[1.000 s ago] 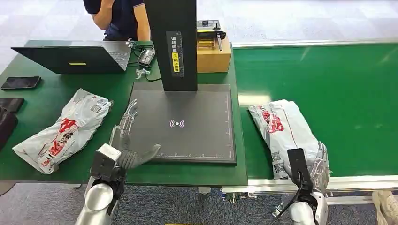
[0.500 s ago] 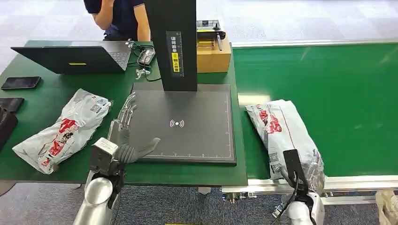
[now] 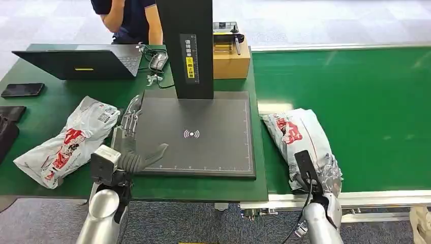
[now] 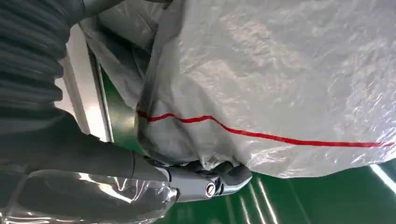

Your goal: Moved the parcel from conveyor to table for the left to box.

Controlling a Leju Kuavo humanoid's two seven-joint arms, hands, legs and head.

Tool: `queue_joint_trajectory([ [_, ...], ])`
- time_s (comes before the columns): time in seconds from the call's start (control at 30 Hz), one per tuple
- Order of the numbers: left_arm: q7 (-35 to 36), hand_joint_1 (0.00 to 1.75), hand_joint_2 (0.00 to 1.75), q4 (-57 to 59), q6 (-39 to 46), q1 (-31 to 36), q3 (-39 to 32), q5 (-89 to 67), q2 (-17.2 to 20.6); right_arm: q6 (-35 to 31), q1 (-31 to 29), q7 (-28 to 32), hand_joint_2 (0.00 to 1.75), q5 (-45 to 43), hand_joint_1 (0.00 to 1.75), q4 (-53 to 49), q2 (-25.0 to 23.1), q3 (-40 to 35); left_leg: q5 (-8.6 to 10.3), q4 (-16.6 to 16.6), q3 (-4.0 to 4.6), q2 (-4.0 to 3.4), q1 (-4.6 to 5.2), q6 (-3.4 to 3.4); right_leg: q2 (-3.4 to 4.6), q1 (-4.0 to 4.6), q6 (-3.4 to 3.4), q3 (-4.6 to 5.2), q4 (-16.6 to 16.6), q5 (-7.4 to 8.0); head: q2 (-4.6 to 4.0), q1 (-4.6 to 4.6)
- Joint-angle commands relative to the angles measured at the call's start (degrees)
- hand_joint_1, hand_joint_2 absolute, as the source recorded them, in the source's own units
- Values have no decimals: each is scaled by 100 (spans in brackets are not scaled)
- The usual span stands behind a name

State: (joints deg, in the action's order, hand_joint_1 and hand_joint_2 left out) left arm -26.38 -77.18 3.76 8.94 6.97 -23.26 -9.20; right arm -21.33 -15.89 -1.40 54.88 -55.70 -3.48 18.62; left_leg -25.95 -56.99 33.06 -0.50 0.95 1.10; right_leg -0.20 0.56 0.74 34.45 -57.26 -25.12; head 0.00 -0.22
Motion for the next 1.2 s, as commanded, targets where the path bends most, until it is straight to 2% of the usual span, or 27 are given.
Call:
queue_joint_trajectory([
  [0.03, 17, 0, 175, 430, 50, 171, -152, 50, 40, 135, -506, 19, 175, 22, 0, 976, 156, -277, -2, 13, -30, -6, -3, -18, 13, -1, -12, -26, 13, 1, 0, 0],
  [0.4, 14, 0, 175, 404, 146, 91, -169, 139, 91, 190, -793, 95, 175, 30, 0, 1242, 102, -455, -2, 10, -24, -8, -2, -17, 14, -1, -10, -21, 9, 2, 0, 0],
  [0.47, 18, 0, 175, 395, 164, 94, -171, 151, 93, 120, -877, 172, 175, -10, 9, 1347, 108, -487, -2, 12, -27, -11, -3, -16, 17, -1, -9, -23, 12, 3, 0, 0],
  [0.5, 18, 0, 175, 393, 164, 97, -171, 151, 94, 123, -889, 172, 175, -10, 35, 1345, 104, -491, -1, 8, -17, -10, 0, -12, 15, -2, -6, -13, 5, 2, 0, 2],
  [0.53, 23, 0, 175, 380, 174, 93, -183, 158, 91, 105, -921, 215, 175, -20, 127, 1352, 108, -517, -3, 9, -24, -10, -2, -16, 15, -1, -9, -20, 8, 1, 0, 0],
  [0.57, 25, 0, 175, 369, 176, 87, -188, 159, 95, 110, -952, 232, 175, -32, 133, 1359, 98, -536, -2, 7, -16, -8, -1, -12, 13, -1, -6, -12, 5, 2, 0, 0],
  [0.6, 25, 0, 175, 364, 176, 84, -189, 159, 97, 115, -966, 228, 175, -32, 155, 1361, 98, -540, -3, 19, -41, -9, -4, -25, 18, -1, -15, -37, 17, 2, 0, 0],
  [0.63, 31, 0, 175, 349, 185, 67, -201, 165, 96, 98, -982, 261, 175, -42, 166, 1369, 95, -588, -1, 9, -19, -9, 0, -14, 14, -2, -7, -14, 6, 2, 0, 0],
  [0.77, 33, 0, 175, 331, 194, 27, -219, 167, 83, 82, -993, 293, 175, -56, 175, 1352, 65, -645, -2, 11, -25, -8, -2, -16, 14, -1, -9, -20, 8, 1, 0, 0],
  [0.9, 35, 0, 175, 286, 201, -4, -230, 165, 69, 49, -978, 334, 175, -87, 175, 1304, 46, -676, -1, 5, -10, -6, -2, -10, 10, 1, -4, -8, 4, 3, 0, 0],
  [1.1, 60, 0, 175, 203, 208, -27, -240, 140, 43, -21, -827, 404, 175, -147, 175, 956, -13, -733, -4, 14, -35, -1, -5, -23, 8, 1, -12, -33, 12, -3, 0, 0],
  [1.2, 65, 0, 175, 173, 205, -44, -241, 135, 43, -116, -691, 463, 175, -178, 175, 622, -52, -764, -2, 6, -13, -1, -3, -13, 5, 1, -5, -12, 4, -2, 0, 0],
])
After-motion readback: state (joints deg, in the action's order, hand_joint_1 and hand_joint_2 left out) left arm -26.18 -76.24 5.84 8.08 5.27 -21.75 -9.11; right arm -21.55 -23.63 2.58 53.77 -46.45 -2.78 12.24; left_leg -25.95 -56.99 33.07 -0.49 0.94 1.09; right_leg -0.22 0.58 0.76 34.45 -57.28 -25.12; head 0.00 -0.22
